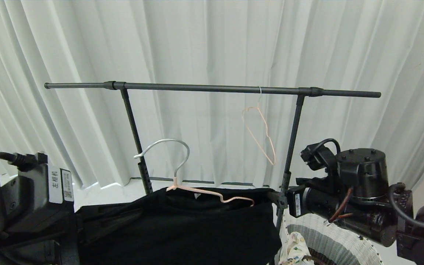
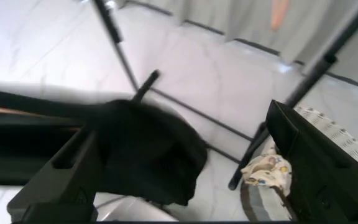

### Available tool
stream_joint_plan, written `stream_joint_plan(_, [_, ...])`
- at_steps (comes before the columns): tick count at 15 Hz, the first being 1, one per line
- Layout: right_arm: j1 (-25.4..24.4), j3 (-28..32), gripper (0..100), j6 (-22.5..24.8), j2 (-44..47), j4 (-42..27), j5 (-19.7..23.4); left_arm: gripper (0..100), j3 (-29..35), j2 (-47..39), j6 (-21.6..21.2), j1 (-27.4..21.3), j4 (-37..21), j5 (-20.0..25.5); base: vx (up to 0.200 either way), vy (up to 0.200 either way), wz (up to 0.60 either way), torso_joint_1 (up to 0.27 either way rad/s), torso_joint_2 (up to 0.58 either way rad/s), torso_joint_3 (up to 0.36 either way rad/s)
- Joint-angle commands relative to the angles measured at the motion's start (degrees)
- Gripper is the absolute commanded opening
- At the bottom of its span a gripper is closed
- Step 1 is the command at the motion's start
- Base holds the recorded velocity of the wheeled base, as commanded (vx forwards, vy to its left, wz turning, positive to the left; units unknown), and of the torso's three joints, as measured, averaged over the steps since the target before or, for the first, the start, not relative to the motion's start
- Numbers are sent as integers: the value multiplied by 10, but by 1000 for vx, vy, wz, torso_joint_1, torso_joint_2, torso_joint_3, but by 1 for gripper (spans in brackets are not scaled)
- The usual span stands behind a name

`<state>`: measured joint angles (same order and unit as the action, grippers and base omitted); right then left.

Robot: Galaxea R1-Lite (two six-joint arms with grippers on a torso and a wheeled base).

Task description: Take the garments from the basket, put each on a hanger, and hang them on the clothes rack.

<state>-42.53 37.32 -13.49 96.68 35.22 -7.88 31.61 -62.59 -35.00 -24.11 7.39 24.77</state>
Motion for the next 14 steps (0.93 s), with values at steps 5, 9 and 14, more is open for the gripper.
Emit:
stream_joint_plan(5, [10,165,100,32,-120,-227,107,0,-4,-66,-2,-1,36,-1,0,0,0,0,0,0])
stream_joint_plan(9, [3,188,100,72,-158,-300,159,0,-7,-66,-1,-21,54,0,0,0,0,0,0,0])
stream_joint_plan(14, [-26,203,100,257,-157,-437,262,0,-6,-34,3,-59,78,1,0,0,0,0,0,0])
